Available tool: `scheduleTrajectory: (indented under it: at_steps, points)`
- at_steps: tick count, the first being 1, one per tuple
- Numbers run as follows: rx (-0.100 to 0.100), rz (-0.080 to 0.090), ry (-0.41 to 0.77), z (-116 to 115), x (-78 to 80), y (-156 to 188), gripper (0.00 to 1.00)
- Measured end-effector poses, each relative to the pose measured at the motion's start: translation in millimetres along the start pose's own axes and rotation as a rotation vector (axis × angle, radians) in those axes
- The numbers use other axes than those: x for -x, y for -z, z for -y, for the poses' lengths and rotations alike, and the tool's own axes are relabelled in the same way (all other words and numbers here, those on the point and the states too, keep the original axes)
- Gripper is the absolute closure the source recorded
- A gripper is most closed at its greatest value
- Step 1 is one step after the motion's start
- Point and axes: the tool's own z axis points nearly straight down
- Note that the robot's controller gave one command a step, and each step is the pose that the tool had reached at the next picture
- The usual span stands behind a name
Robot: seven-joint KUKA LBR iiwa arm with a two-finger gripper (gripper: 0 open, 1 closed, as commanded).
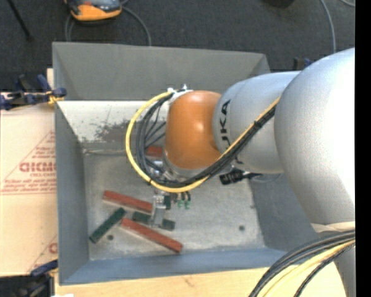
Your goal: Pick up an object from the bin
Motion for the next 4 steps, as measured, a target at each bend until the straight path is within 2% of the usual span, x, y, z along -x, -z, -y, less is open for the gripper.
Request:
scheduleTrajectory:
  at_steps: [1, 2, 3, 4]
  points:
    - [0.003, 0.007, -0.129, -16, 0.4, 20, 0.0]
    - [0.003, 0.006, -0.296, -21, 0.4, -27, 0.0]
    - [0.004, 0.011, -0.351, -42, 31.7, -39, 1.0]
    - [0.004, 0.011, -0.35, -42, 31.7, -39, 1.0]
